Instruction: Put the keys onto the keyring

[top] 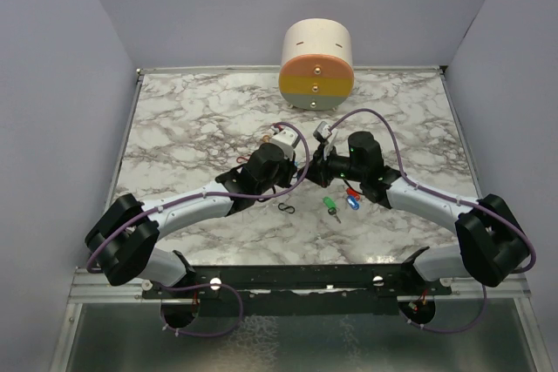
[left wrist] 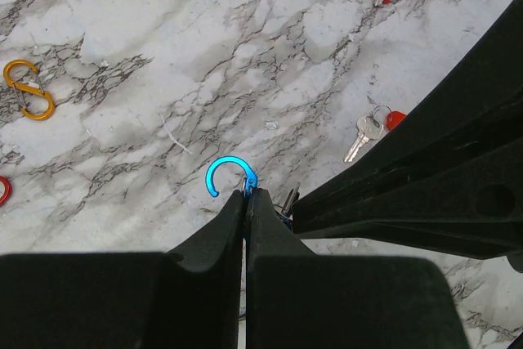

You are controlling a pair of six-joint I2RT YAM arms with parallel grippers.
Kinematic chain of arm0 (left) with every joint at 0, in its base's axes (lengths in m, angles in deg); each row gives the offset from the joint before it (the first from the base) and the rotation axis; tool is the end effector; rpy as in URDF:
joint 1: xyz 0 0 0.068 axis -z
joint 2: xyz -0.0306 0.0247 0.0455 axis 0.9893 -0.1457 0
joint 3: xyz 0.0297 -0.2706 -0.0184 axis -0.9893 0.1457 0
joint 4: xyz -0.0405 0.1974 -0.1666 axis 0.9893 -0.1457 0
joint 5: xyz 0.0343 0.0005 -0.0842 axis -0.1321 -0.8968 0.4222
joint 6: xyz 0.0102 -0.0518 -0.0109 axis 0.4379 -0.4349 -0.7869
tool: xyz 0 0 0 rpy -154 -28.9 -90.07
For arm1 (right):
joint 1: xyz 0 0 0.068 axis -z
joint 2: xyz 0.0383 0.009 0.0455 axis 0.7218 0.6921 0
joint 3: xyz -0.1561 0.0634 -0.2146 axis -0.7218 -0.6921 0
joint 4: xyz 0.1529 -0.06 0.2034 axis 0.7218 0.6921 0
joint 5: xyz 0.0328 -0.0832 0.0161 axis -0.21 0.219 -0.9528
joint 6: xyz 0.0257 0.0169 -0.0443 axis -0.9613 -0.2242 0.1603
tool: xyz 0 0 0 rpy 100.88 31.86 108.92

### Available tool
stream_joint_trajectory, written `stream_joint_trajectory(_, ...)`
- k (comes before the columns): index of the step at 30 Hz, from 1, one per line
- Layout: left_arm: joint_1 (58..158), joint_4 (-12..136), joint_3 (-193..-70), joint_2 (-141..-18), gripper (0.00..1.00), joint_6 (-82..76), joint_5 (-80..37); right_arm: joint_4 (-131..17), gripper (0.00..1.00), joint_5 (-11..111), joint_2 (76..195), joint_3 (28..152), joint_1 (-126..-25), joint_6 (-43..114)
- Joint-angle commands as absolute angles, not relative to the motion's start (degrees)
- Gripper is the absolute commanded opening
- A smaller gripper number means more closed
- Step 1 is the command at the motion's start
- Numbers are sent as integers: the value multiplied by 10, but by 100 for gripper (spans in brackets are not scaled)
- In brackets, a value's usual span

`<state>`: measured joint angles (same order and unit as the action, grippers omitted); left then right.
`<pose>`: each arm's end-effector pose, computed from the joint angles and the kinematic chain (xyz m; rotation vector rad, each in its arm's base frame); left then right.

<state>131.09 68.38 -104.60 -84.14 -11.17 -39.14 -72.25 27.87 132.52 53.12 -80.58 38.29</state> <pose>0.2049 -0.2306 0.2357 0.4321 2.0265 -0.5910 0.2277 0.1775 0.2187 -0.8705 1.8788 0.9517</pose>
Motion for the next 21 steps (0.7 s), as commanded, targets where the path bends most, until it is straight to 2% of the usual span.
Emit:
stream_joint_trajectory(1, 1310, 704, -1048, -837, 0, -107, -381, -740, 1, 253, 1333, 545, -802, 380)
stream_joint_trajectory(21, 1310, 712, -1052, -846, 0, -116, -392, -721, 1, 230, 1330, 539, -802, 395)
